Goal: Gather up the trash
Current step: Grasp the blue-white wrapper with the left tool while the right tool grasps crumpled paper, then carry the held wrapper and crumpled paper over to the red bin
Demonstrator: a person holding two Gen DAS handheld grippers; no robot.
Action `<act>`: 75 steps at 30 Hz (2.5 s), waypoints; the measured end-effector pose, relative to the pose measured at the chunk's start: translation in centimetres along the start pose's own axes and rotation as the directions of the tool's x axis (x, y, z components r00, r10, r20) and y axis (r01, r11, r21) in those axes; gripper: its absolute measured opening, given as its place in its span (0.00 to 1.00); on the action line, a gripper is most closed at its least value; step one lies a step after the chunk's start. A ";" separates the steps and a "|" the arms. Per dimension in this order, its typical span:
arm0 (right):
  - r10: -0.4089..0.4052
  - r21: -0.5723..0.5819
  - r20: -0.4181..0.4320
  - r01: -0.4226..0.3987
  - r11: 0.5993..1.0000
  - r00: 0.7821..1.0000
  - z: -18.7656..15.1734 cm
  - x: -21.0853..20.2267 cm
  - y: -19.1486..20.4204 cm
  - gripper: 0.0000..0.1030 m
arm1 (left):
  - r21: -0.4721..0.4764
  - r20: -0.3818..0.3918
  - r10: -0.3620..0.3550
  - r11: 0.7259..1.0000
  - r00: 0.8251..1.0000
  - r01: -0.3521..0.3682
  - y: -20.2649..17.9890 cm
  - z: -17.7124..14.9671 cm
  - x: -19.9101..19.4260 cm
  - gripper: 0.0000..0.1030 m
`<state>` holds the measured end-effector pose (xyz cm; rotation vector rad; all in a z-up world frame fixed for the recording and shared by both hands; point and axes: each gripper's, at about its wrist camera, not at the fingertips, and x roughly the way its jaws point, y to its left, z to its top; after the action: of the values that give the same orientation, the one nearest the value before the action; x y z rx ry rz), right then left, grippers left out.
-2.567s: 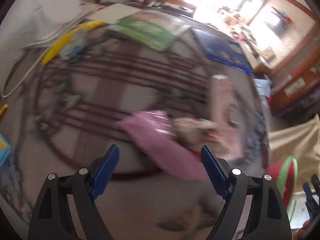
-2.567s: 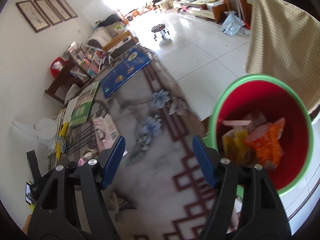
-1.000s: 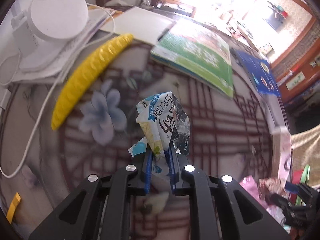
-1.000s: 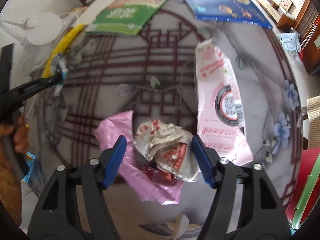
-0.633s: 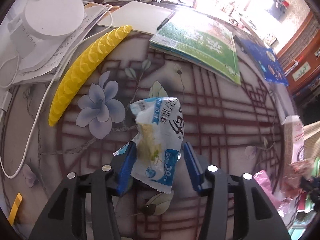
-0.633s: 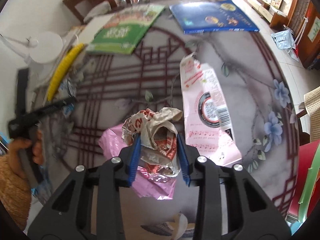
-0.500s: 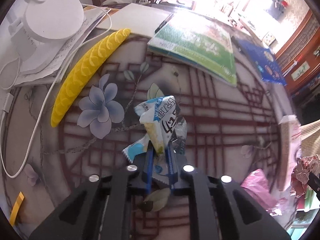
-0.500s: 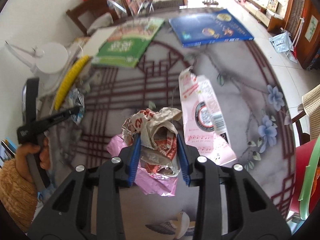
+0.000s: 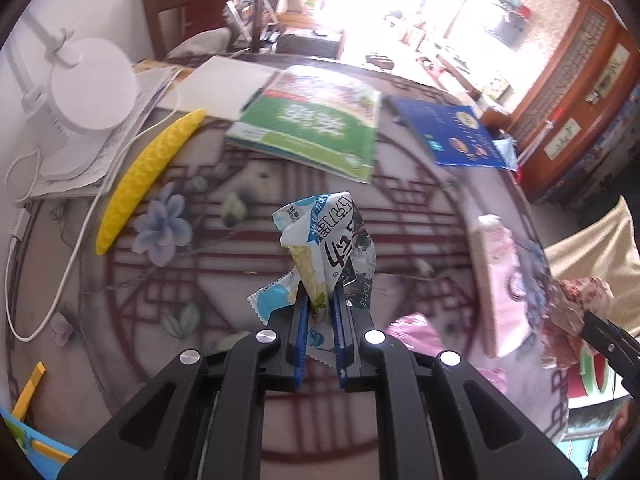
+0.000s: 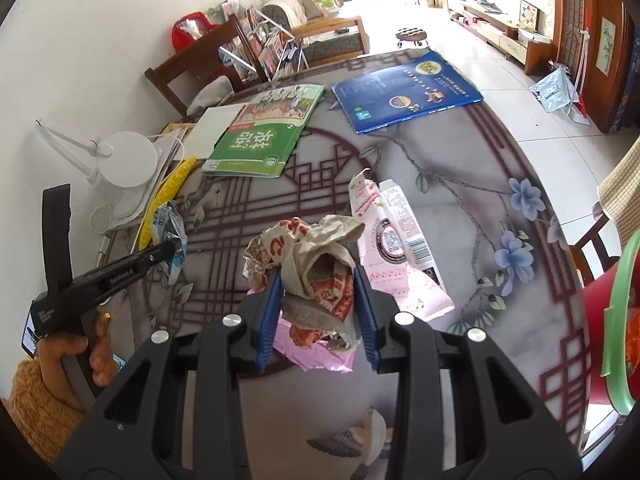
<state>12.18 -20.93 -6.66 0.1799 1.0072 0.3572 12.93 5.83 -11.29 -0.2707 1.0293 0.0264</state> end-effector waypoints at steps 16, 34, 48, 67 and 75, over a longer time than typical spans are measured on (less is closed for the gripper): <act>-0.027 0.113 0.067 0.019 0.993 0.997 -2.7 -4.5 -4.7 0.34 | 0.145 0.013 -0.090 0.986 0.996 0.087 -8.1 -1.9 -2.4 0.09; -0.060 0.168 0.073 0.047 0.985 0.996 -3.9 -6.3 -8.9 0.34 | 0.191 -0.011 -0.132 0.973 0.991 0.131 -12.7 -3.8 -3.2 0.09; -0.028 0.146 0.099 0.013 0.989 0.995 -4.0 -8.9 -12.3 0.34 | 0.218 0.028 -0.126 0.969 0.992 0.117 -17.8 -5.2 -4.8 0.09; -0.037 0.208 0.125 0.010 0.978 0.992 -5.8 -13.4 -21.4 0.34 | 0.291 -0.003 -0.139 0.947 0.990 0.134 -27.9 -8.3 -4.7 0.09; -0.087 0.284 0.141 0.044 0.958 0.986 -7.1 -15.3 -25.9 0.34 | 0.353 -0.023 -0.156 0.923 0.988 0.154 -32.2 -9.1 -4.4 0.09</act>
<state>4.19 -50.76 -6.31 0.4226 0.9072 0.1356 7.72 -26.94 -5.21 -0.0217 0.9844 -0.2997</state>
